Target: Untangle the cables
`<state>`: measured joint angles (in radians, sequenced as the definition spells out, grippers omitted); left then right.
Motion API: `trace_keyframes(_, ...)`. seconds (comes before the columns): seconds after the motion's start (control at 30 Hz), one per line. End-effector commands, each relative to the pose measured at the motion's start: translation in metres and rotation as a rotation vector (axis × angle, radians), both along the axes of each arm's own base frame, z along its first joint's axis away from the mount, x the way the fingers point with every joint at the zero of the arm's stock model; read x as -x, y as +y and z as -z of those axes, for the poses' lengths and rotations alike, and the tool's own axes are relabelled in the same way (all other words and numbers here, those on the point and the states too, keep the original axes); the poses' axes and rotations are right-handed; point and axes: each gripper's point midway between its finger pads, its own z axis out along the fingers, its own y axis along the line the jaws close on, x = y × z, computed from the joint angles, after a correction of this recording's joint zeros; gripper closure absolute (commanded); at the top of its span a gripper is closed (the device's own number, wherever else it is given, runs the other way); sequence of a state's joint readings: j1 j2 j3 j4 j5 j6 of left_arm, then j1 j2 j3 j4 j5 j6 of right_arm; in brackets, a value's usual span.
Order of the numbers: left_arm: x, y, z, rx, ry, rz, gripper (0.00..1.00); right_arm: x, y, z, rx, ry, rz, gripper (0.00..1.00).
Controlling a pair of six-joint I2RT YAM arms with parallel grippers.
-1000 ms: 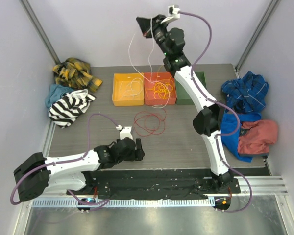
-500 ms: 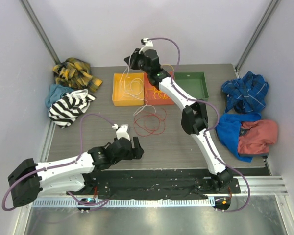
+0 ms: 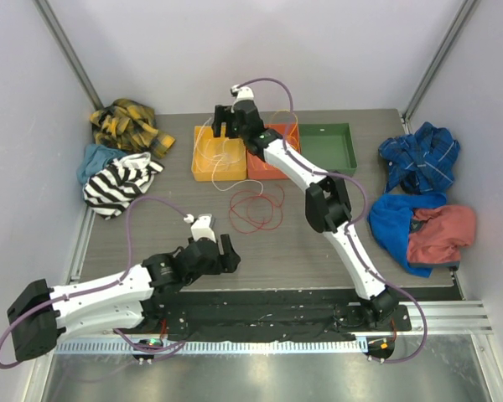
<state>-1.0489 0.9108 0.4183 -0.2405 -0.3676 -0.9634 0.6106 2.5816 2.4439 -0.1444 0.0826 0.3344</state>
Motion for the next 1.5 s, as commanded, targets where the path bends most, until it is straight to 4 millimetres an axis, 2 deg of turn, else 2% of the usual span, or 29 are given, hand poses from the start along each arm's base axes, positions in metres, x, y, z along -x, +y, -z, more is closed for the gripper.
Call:
trace_keyframes(0.0, -0.008, 0.002, -0.018, 0.022, -0.037, -0.04, 0.27, 0.008, -0.021, -0.024, 0.082, -0.034, 0.098, 0.09)
trace_keyframes(0.03, -0.008, 0.003, -0.023, 0.024, -0.043, -0.039, 0.27, 0.008, -0.026, -0.028, 0.086, -0.038, 0.118, 0.09)
trace_keyframes(0.07, -0.009, 0.004, -0.026, 0.023, -0.049, -0.044, 0.27, 0.009, -0.036, -0.044, 0.085, -0.057, 0.161, 0.08)
trace_keyframes(0.13, -0.01, 0.007, -0.034, 0.021, -0.062, -0.054, 0.28, 0.011, -0.05, -0.042, 0.111, -0.048, 0.21, 0.08)
trace_keyframes(0.17, -0.011, 0.011, -0.036, 0.014, -0.066, -0.066, 0.28, 0.015, -0.062, -0.07, 0.084, -0.078, 0.271, 0.08)
trace_keyframes(0.2, -0.015, 0.013, -0.046, 0.018, -0.087, -0.088, 0.28, 0.02, -0.071, -0.058, 0.107, -0.056, 0.297, 0.08)
trace_keyframes(0.23, -0.014, 0.017, -0.052, 0.021, -0.094, -0.097, 0.28, 0.024, -0.079, -0.066, 0.099, -0.065, 0.316, 0.08)
trace_keyframes(0.27, -0.016, 0.02, -0.06, 0.025, -0.114, -0.106, 0.27, 0.031, -0.086, -0.051, 0.108, -0.056, 0.335, 0.08)
trace_keyframes(0.3, -0.023, 0.023, -0.078, 0.04, -0.158, -0.139, 0.26, 0.042, -0.094, -0.086, 0.057, -0.1, 0.34, 0.08)
trace_keyframes(0.4, -0.032, 0.03, -0.118, 0.071, -0.249, -0.168, 0.24, 0.061, -0.104, -0.12, -0.028, -0.158, 0.327, 0.07)
trace_keyframes(0.5, -0.044, 0.037, -0.149, 0.041, -0.325, -0.209, 0.23, 0.072, -0.102, -0.14, -0.076, -0.163, 0.289, 0.07)
trace_keyframes(0.53, -0.049, 0.042, -0.155, 0.014, -0.352, -0.233, 0.23, 0.076, -0.103, -0.152, -0.096, -0.168, 0.283, 0.07)
trace_keyframes(0.6, -0.059, 0.048, -0.166, -0.048, -0.382, -0.274, 0.18, 0.083, -0.106, -0.159, -0.107, -0.16, 0.281, 0.07)
trace_keyframes(0.63, -0.066, 0.055, -0.17, -0.076, -0.396, -0.318, 0.16, 0.094, -0.111, -0.18, -0.15, -0.178, 0.276, 0.06)
trace_keyframes(0.67, -0.072, 0.057, -0.172, -0.092, -0.399, -0.334, 0.13, 0.099, -0.113, -0.172, -0.153, -0.167, 0.271, 0.07)
trace_keyframes(0.7, -0.088, 0.063, -0.173, -0.123, -0.403, -0.375, 0.12, 0.106, -0.117, -0.178, -0.174, -0.171, 0.268, 0.07)
trace_keyframes(0.73, -0.098, 0.066, -0.171, -0.139, -0.395, -0.395, 0.11, 0.12, -0.122, -0.198, -0.228, -0.189, 0.256, 0.08)
trace_keyframes(0.77, -0.112, 0.072, -0.167, -0.137, -0.369, -0.407, 0.12, 0.128, -0.127, -0.182, -0.231, -0.166, 0.255, 0.08)
trace_keyframes(0.8, -0.125, 0.069, -0.152, -0.171, -0.335, -0.411, 0.11, 0.136, -0.13, -0.18, -0.245, -0.161, 0.253, 0.09)
trace_keyframes(0.9, -0.154, 0.063, -0.136, -0.149, -0.301, -0.406, 0.13, 0.168, -0.147, -0.169, -0.289, -0.133, 0.246, 0.11)
trace_keyframes(1.0, -0.183, 0.043, -0.115, -0.132, -0.296, -0.376, 0.17, 0.197, -0.164, -0.157, -0.306, -0.112, 0.24, 0.12)
trace_keyframes(1.03, -0.193, 0.037, -0.096, -0.148, -0.267, -0.369, 0.19, 0.203, -0.168, -0.154, -0.306, -0.105, 0.24, 0.13)
trace_keyframes(1.07, -0.203, 0.033, -0.094, -0.114, -0.264, -0.388, 0.23, 0.211, -0.17, -0.138, -0.287, -0.078, 0.239, 0.13)
trace_keyframes(1.1, -0.21, 0.025, -0.095, -0.085, -0.261, -0.383, 0.26, 0.22, -0.176, -0.146, -0.305, -0.086, 0.238, 0.14)
trace_keyframes(1.17, -0.225, 0.018, -0.073, -0.072, -0.221, -0.412, 0.3, 0.231, -0.179, -0.132, -0.28, -0.056, 0.231, 0.14)
trace_keyframes(1.2, -0.235, 0.012, -0.077, -0.042, -0.239, -0.422, 0.31, 0.238, -0.182, -0.136, -0.282, -0.06, 0.222, 0.14)
trace_keyframes(1.27, -0.249, 0.008, -0.066, -0.029, -0.245, -0.464, 0.33, 0.246, -0.184, -0.127, -0.259, -0.038, 0.214, 0.14)
trace_keyframes(1.43, -0.275, 0.017, -0.052, -0.041, -0.275, -0.56, 0.33, 0.259, -0.201, -0.128, -0.209, -0.058, 0.222, 0.14)
trace_keyframes(1.47, -0.283, 0.021, -0.057, -0.029, -0.283, -0.576, 0.33, 0.26, -0.203, -0.128, -0.204, -0.062, 0.225, 0.14)
